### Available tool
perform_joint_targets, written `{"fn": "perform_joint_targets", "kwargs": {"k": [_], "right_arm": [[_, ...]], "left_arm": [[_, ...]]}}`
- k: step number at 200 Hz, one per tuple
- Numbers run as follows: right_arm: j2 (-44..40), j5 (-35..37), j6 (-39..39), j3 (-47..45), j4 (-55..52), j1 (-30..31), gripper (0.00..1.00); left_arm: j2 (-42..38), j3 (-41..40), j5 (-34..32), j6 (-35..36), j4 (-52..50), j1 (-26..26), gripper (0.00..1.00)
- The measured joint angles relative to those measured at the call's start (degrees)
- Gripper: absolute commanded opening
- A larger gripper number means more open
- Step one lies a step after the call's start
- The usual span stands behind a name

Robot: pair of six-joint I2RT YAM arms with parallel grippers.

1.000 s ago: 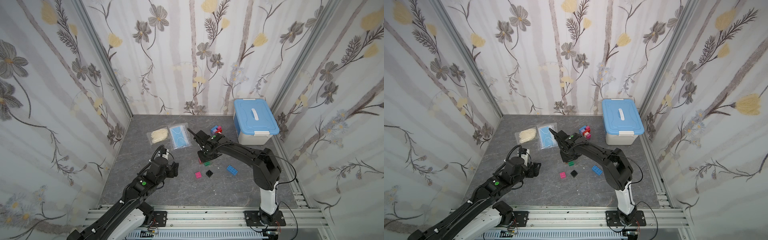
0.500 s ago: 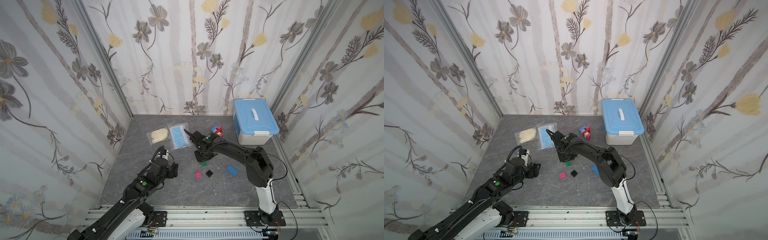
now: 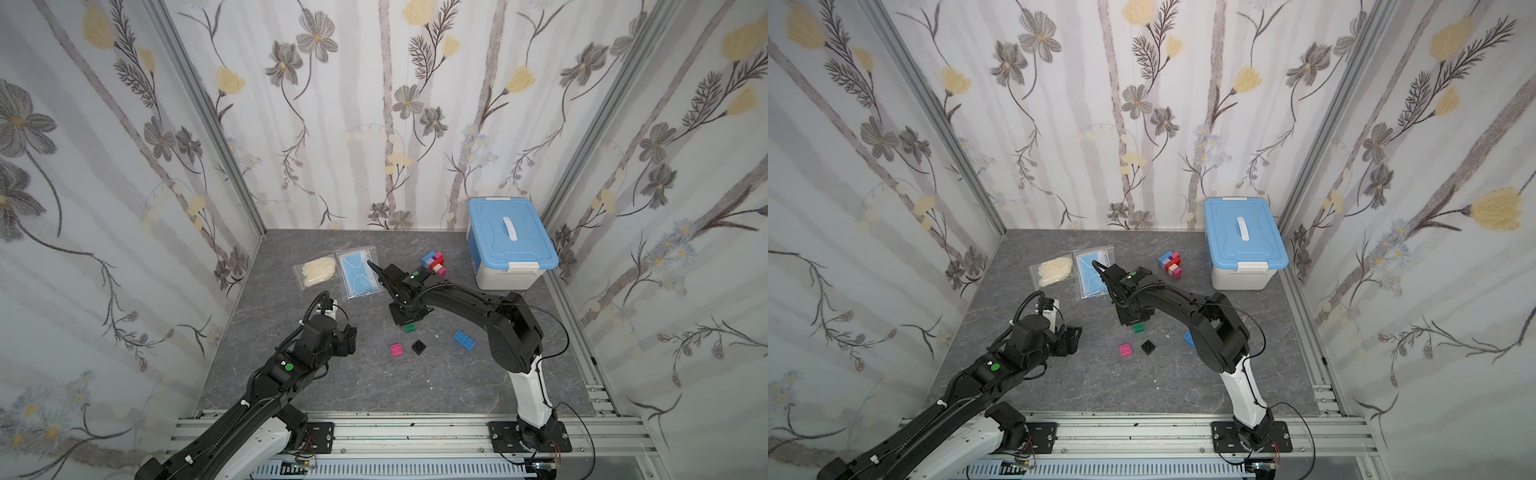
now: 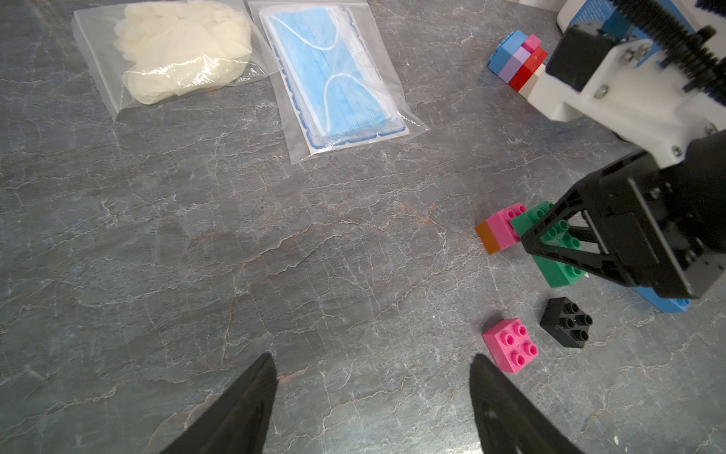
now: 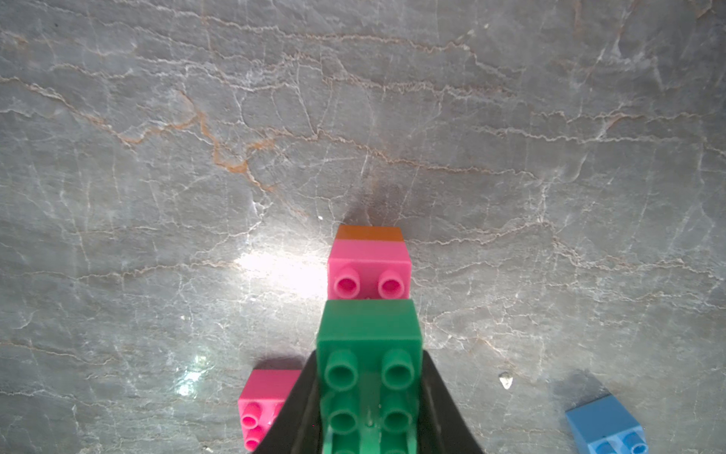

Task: Assemble the letter p with lego
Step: Assemble the lego brick with the lego brick.

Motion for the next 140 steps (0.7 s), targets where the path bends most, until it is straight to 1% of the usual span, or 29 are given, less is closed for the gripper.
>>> {"fn": "perform_joint_targets", "kwargs": {"k": [140], "right_arm": [[1.5, 0.4, 0.4, 1.4, 0.6, -0.4, 0.11]], "left_arm": [[0.0, 0.0, 0.2, 0.0, 0.0, 0.0, 0.8]]}}
